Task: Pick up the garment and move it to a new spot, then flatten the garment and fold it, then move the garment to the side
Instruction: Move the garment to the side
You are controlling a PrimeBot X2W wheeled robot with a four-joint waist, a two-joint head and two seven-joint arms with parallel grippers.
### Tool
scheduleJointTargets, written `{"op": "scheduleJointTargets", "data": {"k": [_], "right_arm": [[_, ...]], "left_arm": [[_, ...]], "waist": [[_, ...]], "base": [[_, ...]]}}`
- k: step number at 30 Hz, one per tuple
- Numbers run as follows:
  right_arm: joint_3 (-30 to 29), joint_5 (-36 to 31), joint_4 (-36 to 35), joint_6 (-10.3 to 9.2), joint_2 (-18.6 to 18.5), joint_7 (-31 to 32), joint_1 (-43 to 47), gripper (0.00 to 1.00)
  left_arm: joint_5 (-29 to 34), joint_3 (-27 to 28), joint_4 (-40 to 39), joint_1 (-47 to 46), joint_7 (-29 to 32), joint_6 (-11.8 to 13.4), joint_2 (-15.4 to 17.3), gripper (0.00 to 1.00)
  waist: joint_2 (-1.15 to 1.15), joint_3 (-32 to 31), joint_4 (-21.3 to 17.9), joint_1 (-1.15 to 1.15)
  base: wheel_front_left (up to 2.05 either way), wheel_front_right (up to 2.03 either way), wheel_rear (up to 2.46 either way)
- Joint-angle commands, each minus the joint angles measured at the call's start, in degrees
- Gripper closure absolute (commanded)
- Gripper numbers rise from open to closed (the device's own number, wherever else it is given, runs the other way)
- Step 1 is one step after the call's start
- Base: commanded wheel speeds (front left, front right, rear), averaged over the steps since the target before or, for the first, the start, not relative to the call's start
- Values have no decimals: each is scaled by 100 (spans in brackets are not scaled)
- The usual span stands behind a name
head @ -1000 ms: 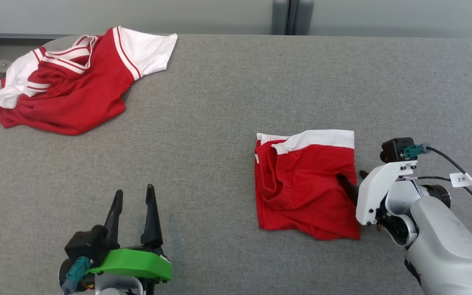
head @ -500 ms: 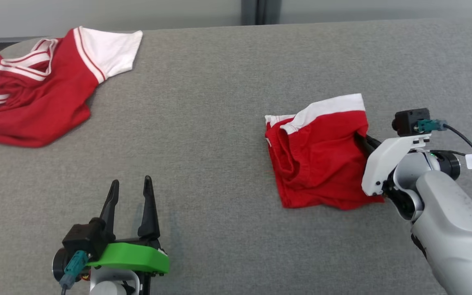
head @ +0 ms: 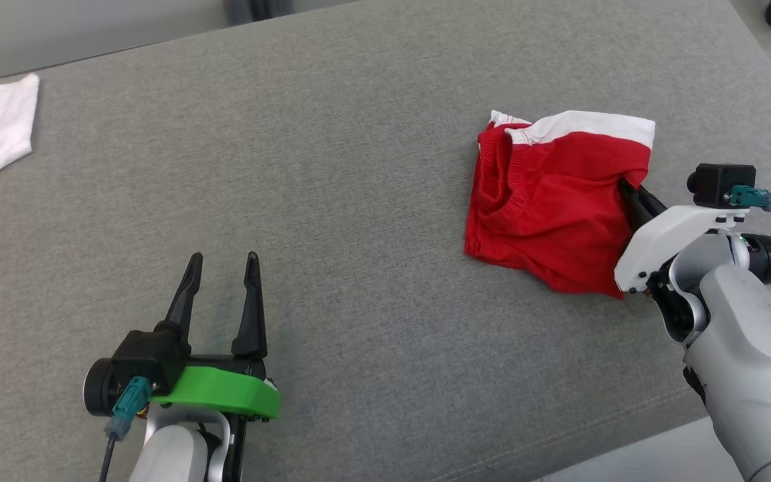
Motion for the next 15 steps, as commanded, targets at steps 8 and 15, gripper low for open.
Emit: {"op": "scheduleJointTargets", "data": {"k": [8, 15], "right_arm": [[108, -180, 316, -9, 4, -388, -632, 100], [165, -425, 718, -9, -546, -413, -1346, 100]], "left_arm": [[101, -44, -49, -254, 20, 9, 115, 0], [103, -41, -167, -383, 2, 58, 129, 0]], "waist": [[0, 626, -246, 0], [0, 898, 287, 0]], "base": [[0, 0, 0], [0, 0, 0]]}}
